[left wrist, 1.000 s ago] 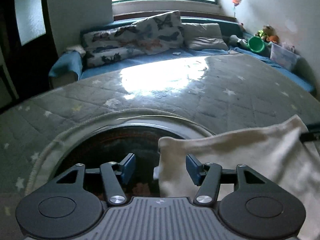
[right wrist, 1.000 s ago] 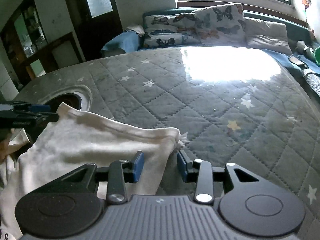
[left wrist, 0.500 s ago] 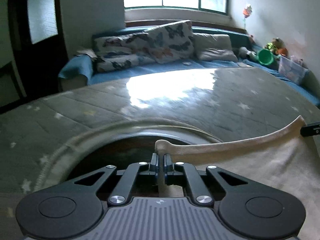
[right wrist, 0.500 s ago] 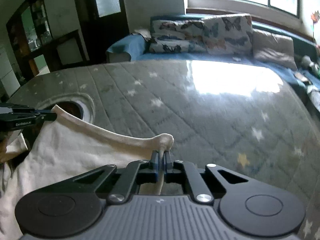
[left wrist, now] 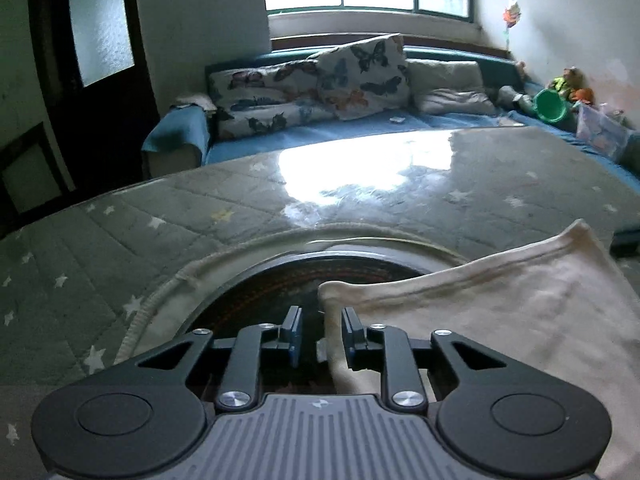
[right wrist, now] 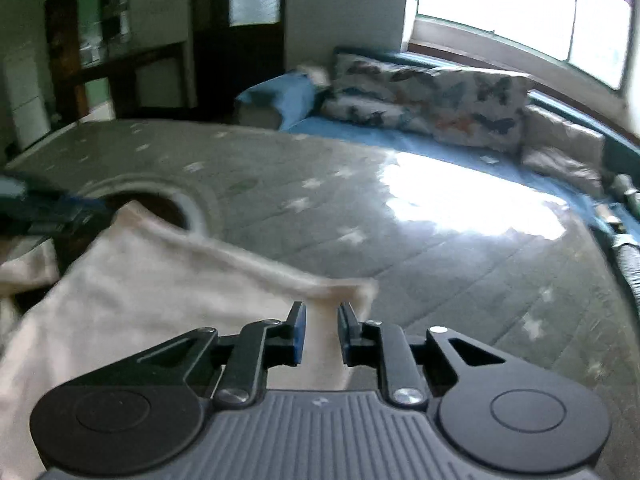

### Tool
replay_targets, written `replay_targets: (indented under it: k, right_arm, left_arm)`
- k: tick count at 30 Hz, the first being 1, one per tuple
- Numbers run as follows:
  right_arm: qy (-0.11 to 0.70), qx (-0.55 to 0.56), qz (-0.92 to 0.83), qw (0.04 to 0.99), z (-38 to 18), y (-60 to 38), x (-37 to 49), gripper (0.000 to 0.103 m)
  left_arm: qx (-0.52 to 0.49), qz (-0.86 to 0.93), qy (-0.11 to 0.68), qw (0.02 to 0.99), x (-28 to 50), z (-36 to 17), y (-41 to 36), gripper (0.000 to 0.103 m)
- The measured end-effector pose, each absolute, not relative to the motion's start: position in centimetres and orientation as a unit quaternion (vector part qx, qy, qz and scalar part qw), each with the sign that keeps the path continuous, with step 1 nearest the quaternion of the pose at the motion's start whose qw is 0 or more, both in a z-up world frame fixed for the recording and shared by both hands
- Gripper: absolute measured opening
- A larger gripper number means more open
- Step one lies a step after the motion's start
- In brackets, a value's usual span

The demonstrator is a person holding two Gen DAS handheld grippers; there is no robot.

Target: Fold clothes

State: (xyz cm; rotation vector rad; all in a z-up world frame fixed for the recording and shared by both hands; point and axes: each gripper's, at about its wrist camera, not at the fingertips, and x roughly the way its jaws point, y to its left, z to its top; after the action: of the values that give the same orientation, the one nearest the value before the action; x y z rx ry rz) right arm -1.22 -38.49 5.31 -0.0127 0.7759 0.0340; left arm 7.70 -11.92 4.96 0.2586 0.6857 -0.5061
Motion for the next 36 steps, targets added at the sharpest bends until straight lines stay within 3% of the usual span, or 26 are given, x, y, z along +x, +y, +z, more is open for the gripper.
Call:
replay_targets:
  k: [3, 6, 7, 9, 10, 11, 17, 19, 30, 34, 36]
  right_arm:
    - [0.385, -0.004, 0.053, 0.922, 4.9, -36.9, -3.3, 0.027]
    - [0.381, -0.001, 0.076, 0.921, 4.2, -35.4, -5.5, 0.030]
    - [0.376, -0.002, 0.078, 0.923, 4.0, -35.0, -6.2, 0.036]
    - [0.366, -0.010, 0.079, 0.927, 3.5, -34.1, -7.5, 0.043]
    - [0.363, -0.015, 0.078, 0.928, 3.3, -33.8, -7.8, 0.043]
    - [0.359, -0.020, 0.076, 0.930, 3.0, -33.5, -8.1, 0.043]
    - [0.353, -0.022, 0.069, 0.933, 2.0, -33.1, -8.7, 0.063]
    - [0.350, -0.022, 0.063, 0.934, 1.8, -33.1, -8.6, 0.078]
    - [0.338, -0.021, 0.063, 0.939, 0.9, -32.6, -8.8, 0.099]
    - [0.340, -0.020, 0.064, 0.938, 0.8, -32.7, -8.8, 0.102]
    - [0.340, -0.019, 0.064, 0.938, 0.8, -32.7, -8.8, 0.103]
  left_arm:
    - [0.122, -0.247, 0.318, 0.907, 6.4, 6.2, -10.7, 0.028]
    - [0.118, -0.244, 0.314, 0.910, 5.3, 7.1, -8.7, 0.029]
    - [0.118, -0.244, 0.313, 0.910, 4.8, 7.4, -7.8, 0.030]
    - [0.128, -0.246, 0.313, 0.908, 3.9, 7.7, -6.5, 0.038]
    - [0.137, -0.240, 0.311, 0.909, 3.3, 7.6, -5.9, 0.048]
    - [0.146, -0.232, 0.309, 0.911, 2.9, 7.5, -5.4, 0.049]
    - [0.145, -0.211, 0.341, 0.905, 2.0, 5.7, -3.1, 0.049]
    - [0.135, -0.217, 0.337, 0.906, 1.3, 5.7, -2.9, 0.049]
    - [0.215, -0.280, 0.312, 0.882, -1.9, 4.4, -7.4, 0.049]
    - [0.233, -0.279, 0.324, 0.874, -1.3, 3.1, -8.3, 0.048]
    - [0.229, -0.278, 0.328, 0.873, -1.0, 2.8, -8.2, 0.040]
